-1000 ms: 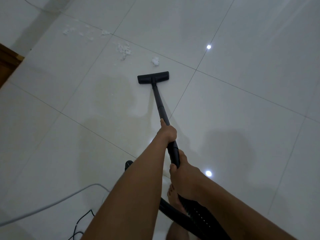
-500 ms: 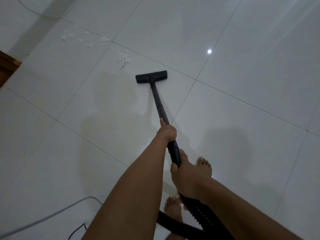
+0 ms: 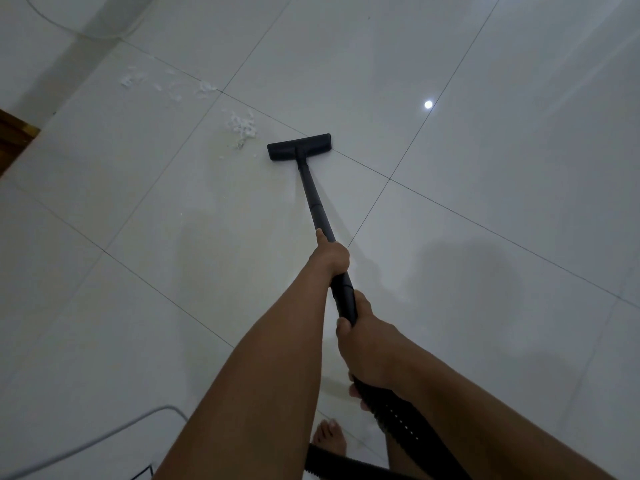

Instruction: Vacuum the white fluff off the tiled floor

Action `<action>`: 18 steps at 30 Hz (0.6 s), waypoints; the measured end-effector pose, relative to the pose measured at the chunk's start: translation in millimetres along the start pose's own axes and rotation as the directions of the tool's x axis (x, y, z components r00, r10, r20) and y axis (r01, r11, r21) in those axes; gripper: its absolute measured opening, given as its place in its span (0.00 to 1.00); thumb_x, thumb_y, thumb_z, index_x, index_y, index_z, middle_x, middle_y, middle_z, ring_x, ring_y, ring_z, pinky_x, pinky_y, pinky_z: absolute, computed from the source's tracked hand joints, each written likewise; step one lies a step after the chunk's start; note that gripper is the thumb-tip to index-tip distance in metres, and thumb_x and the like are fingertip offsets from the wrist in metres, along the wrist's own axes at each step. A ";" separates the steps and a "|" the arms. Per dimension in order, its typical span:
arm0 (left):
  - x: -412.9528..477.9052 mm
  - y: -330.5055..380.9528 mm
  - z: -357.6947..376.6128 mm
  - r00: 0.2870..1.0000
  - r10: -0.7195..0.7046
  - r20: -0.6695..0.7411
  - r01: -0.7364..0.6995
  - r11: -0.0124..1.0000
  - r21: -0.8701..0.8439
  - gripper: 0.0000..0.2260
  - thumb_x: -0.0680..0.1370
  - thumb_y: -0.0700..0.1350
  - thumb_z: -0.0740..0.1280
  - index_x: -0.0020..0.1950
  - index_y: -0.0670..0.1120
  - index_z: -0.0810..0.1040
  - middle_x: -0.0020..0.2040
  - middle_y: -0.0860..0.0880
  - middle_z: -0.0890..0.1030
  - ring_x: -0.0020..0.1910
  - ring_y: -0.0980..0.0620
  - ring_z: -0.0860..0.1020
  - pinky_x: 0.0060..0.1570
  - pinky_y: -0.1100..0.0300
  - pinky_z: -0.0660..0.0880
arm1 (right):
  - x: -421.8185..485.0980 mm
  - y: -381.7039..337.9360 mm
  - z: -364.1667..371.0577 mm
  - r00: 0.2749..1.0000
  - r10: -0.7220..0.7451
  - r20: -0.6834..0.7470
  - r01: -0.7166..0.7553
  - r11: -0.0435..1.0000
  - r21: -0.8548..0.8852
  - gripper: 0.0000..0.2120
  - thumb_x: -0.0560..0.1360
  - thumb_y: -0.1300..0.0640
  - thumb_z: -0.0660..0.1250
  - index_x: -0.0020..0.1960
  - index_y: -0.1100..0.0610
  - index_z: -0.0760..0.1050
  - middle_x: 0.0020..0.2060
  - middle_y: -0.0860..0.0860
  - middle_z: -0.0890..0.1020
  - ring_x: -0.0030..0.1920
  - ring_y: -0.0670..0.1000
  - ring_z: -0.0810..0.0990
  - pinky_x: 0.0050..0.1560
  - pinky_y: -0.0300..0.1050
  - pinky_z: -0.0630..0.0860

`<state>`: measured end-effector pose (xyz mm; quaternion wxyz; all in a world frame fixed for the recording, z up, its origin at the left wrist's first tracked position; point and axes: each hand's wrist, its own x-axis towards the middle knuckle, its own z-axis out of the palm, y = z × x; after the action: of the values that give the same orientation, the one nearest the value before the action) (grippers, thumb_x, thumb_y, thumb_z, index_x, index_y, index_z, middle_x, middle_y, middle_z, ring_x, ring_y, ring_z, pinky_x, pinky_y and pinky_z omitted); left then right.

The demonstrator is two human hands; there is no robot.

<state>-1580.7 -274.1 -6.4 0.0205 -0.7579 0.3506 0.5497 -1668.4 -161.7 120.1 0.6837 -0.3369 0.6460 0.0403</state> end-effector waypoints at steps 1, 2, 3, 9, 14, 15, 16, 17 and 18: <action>4.1 5.0 -1.7 1.000 0.002 -0.005 -0.002 1.000 0.002 0.29 0.84 0.41 0.54 0.82 0.47 0.44 0.75 0.37 0.67 0.71 0.37 0.70 0.69 0.45 0.69 | 3.5 -4.1 -4.0 1.000 -0.005 -0.007 0.005 1.000 -0.007 0.29 0.87 0.50 0.52 0.82 0.42 0.41 0.43 0.56 0.77 0.32 0.50 0.79 0.25 0.41 0.78; 8.2 10.0 -3.7 1.000 0.001 -0.010 -0.001 1.000 0.005 0.29 0.83 0.41 0.54 0.82 0.47 0.45 0.75 0.38 0.67 0.71 0.37 0.70 0.69 0.44 0.69 | 8.0 -7.6 -7.1 1.000 -0.004 -0.007 0.004 1.000 -0.012 0.28 0.87 0.50 0.51 0.82 0.43 0.42 0.43 0.56 0.77 0.32 0.51 0.79 0.26 0.41 0.79; 12.7 15.1 -5.3 1.000 -0.003 -0.014 0.003 1.000 0.011 0.29 0.83 0.41 0.54 0.82 0.48 0.45 0.75 0.38 0.67 0.71 0.37 0.71 0.69 0.44 0.69 | 11.3 -12.1 -10.3 1.000 0.002 -0.009 -0.002 1.000 -0.006 0.28 0.87 0.50 0.51 0.82 0.42 0.42 0.43 0.56 0.77 0.32 0.51 0.79 0.26 0.42 0.79; 36.6 44.3 -14.8 1.000 -0.013 -0.022 0.013 0.999 0.035 0.30 0.84 0.42 0.54 0.82 0.49 0.43 0.76 0.39 0.66 0.71 0.38 0.70 0.70 0.44 0.68 | 33.6 -33.0 -28.3 1.000 0.017 -0.010 -0.017 1.000 -0.003 0.29 0.87 0.49 0.52 0.82 0.41 0.41 0.44 0.57 0.78 0.34 0.51 0.80 0.32 0.45 0.82; 52.2 64.1 -20.6 0.999 -0.014 -0.034 0.015 1.000 0.022 0.30 0.83 0.42 0.55 0.82 0.50 0.45 0.76 0.39 0.66 0.72 0.37 0.69 0.70 0.43 0.68 | 47.7 -46.9 -44.2 0.999 0.025 -0.020 -0.024 0.999 0.024 0.29 0.86 0.49 0.52 0.82 0.41 0.42 0.43 0.57 0.77 0.30 0.50 0.79 0.24 0.40 0.77; 53.6 67.2 -21.4 0.999 -0.018 -0.036 0.019 0.999 0.031 0.30 0.83 0.42 0.55 0.82 0.50 0.45 0.76 0.39 0.66 0.72 0.37 0.69 0.70 0.43 0.68 | 48.3 -48.8 -47.0 0.999 0.028 -0.017 -0.027 0.999 0.036 0.28 0.86 0.50 0.52 0.82 0.40 0.42 0.43 0.58 0.77 0.30 0.50 0.78 0.22 0.39 0.76; 55.6 69.6 -21.7 0.999 -0.019 -0.035 0.020 0.999 0.037 0.30 0.83 0.43 0.55 0.82 0.49 0.45 0.76 0.39 0.66 0.72 0.37 0.69 0.70 0.43 0.68 | 49.1 -50.2 -49.1 1.000 0.028 -0.014 -0.027 0.999 0.041 0.28 0.86 0.50 0.52 0.82 0.40 0.43 0.43 0.58 0.77 0.30 0.50 0.78 0.22 0.39 0.76; 56.1 71.1 -21.6 0.999 -0.022 -0.032 0.023 0.999 0.040 0.30 0.83 0.43 0.55 0.82 0.50 0.45 0.76 0.39 0.66 0.72 0.37 0.69 0.70 0.43 0.68 | 48.9 -51.0 -50.7 0.999 0.030 -0.014 -0.029 0.999 0.045 0.28 0.86 0.50 0.52 0.82 0.40 0.43 0.43 0.57 0.76 0.29 0.50 0.78 0.22 0.39 0.76; 56.7 71.4 -21.2 0.999 -0.023 -0.032 0.024 0.999 0.045 0.30 0.83 0.43 0.55 0.82 0.50 0.45 0.76 0.39 0.66 0.72 0.37 0.69 0.70 0.43 0.68 | 48.8 -51.2 -51.4 0.999 0.033 -0.014 -0.032 0.998 0.048 0.28 0.86 0.49 0.52 0.82 0.40 0.42 0.42 0.57 0.76 0.29 0.50 0.78 0.22 0.39 0.76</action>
<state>-1594.5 -365.6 -20.8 0.0385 -0.7700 0.3542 0.5293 -1679.4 -246.1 99.8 0.6861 -0.3100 0.6573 0.0334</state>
